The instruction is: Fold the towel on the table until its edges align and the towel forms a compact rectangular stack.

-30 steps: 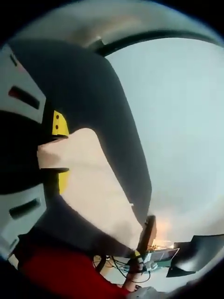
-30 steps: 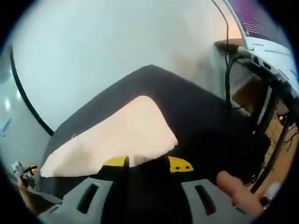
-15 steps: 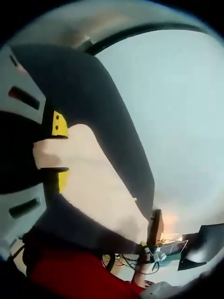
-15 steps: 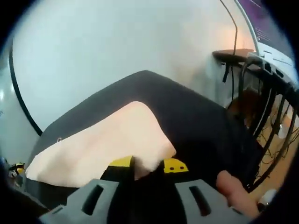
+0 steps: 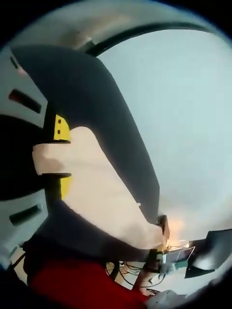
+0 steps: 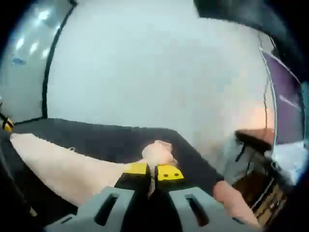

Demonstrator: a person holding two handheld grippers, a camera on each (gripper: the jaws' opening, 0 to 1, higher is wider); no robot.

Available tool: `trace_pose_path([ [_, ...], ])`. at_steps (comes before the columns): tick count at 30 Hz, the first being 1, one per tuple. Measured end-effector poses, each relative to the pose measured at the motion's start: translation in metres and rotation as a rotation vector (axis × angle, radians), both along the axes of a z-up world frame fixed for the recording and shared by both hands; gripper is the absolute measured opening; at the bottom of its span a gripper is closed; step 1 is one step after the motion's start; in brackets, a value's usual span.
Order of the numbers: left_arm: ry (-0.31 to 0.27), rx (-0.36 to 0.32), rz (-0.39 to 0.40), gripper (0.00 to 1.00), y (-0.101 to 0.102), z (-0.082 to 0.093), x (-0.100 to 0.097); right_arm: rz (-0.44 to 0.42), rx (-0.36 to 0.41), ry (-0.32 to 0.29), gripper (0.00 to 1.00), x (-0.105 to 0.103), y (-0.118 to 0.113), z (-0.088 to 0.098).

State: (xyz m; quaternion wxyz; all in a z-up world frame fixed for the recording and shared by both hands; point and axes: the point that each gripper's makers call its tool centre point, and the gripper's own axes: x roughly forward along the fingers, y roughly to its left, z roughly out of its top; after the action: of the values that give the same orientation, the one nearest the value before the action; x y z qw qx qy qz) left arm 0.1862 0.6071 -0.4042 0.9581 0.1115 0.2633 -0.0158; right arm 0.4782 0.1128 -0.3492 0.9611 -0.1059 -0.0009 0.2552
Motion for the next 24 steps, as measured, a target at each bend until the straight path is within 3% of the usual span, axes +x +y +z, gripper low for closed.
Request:
trace_pose_path([
  [2,0.002,0.0,0.001,0.2,-0.002,-0.001,0.001,0.074,-0.027,-0.015,0.02,-0.014,0.031,-0.003],
  [5,0.006,-0.005,0.013,0.2,0.002,-0.004,0.0,0.164,-0.148,-0.051,0.02,-0.03,0.066,-0.019],
  [6,0.009,-0.004,0.016,0.2,0.002,-0.004,-0.001,0.193,-0.156,-0.072,0.02,-0.038,0.077,-0.02],
  [13,0.01,0.004,0.021,0.2,0.001,-0.003,0.0,0.383,-0.262,-0.155,0.02,-0.08,0.126,-0.029],
  [17,0.026,0.008,0.019,0.2,0.0,-0.008,0.001,0.455,-0.359,-0.179,0.02,-0.096,0.143,-0.045],
  [20,0.03,0.004,0.02,0.2,0.001,-0.009,0.001,0.489,-0.369,-0.142,0.02,-0.103,0.152,-0.057],
  [24,0.027,0.002,0.026,0.2,0.005,-0.008,0.0,0.505,-0.331,-0.148,0.02,-0.109,0.156,-0.05],
])
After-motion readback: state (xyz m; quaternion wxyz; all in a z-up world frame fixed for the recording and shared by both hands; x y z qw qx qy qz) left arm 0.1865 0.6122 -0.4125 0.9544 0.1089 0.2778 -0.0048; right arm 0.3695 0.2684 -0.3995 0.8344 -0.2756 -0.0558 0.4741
